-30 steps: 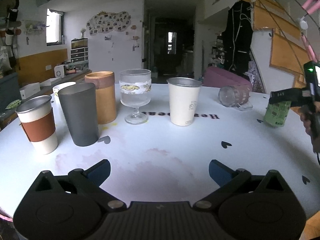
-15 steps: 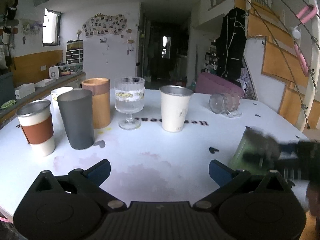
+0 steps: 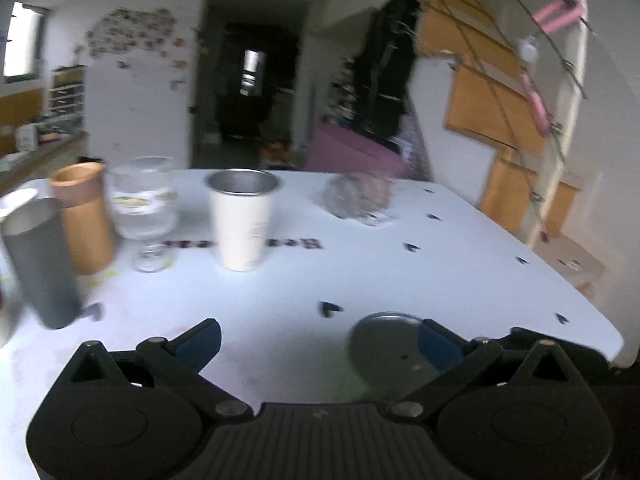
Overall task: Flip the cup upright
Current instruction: 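Lift the green can with the right gripper toward the left gripper, then grasp the can with the left gripper while the right gripper opens and releases it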
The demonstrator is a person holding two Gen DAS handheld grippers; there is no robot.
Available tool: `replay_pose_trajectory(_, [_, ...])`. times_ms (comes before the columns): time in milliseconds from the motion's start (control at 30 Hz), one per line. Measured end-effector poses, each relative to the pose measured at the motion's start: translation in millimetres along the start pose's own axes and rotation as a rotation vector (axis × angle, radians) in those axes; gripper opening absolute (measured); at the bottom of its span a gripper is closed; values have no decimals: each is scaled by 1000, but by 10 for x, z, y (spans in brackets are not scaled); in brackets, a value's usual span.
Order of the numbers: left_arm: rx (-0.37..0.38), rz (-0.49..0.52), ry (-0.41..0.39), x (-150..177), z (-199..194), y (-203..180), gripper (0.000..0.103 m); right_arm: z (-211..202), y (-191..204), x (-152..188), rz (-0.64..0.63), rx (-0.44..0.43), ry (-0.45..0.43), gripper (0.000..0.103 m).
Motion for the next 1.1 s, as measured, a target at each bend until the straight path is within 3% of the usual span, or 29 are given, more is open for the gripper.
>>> replay_pose_trajectory(67, [38,1,26,-18,82,-78,102,-34,-4,20,-2,-1,-12,94])
replay_pose_trajectory(200, [95,-18,99,-45,277,-207,102,-110,-27,112,3,19,3,91])
replay_pose_trajectory(400, [119,-7,164,5,474,-356,97,-221,-102,234,24,58,42,54])
replay_pose_trajectory(500, [120,-10,178,2,539,-378,92,-320,-125,247,17,79,39,42])
replay_pose_trajectory(700, [135,-16,202,-2,604,-397,85,-388,-37,293,50,-24,49,21])
replay_pose_trajectory(833, [149,-14,205,-11,587,-420,77,-273,41,356,106,-122,94,16])
replay_pose_trajectory(1100, [141,7,163,-42,394,-384,74,-113,-161,378,214,-100,107,10])
Point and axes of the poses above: each gripper's, at about its wrist camera, not at the fingertips, and z roughly the way its jaws point, y to its left, x to its underside, the point moved 6 cm from there along z, roughly the way its jaws point, and after that the axes turned 7 degrees about -y, right-handed, at the moved point
